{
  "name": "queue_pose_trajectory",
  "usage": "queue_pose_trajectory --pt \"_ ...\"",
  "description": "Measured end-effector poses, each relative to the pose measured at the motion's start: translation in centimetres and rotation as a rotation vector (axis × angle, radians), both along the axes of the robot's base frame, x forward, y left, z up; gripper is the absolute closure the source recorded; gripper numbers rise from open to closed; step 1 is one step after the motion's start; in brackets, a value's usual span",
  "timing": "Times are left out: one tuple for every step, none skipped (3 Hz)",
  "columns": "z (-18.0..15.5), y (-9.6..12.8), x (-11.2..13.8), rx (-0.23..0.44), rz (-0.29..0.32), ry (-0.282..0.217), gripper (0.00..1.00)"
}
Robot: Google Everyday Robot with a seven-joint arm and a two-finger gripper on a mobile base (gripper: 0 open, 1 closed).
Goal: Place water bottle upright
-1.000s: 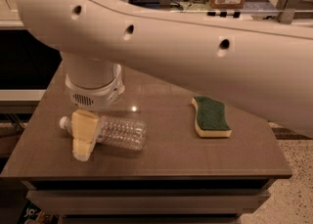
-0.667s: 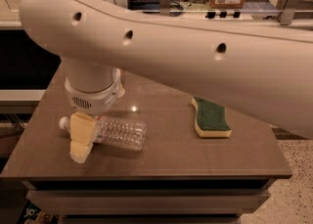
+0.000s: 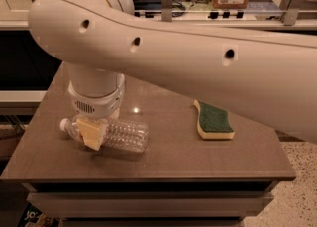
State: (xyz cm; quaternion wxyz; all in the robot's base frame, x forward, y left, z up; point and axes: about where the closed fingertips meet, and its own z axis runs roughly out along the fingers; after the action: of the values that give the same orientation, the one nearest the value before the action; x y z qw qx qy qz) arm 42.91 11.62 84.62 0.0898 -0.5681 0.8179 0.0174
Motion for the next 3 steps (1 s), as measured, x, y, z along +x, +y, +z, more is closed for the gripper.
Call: queue_pose_trajectory --pt "0.22 -0.01 -0.08 0.001 0.0 -0.006 0.65" --pt "0.44 -0.01 -0.16 0.003 0.0 -0.012 0.88" --pt "0.63 -0.01 -0.23 0.004 0.0 -0.016 1.0"
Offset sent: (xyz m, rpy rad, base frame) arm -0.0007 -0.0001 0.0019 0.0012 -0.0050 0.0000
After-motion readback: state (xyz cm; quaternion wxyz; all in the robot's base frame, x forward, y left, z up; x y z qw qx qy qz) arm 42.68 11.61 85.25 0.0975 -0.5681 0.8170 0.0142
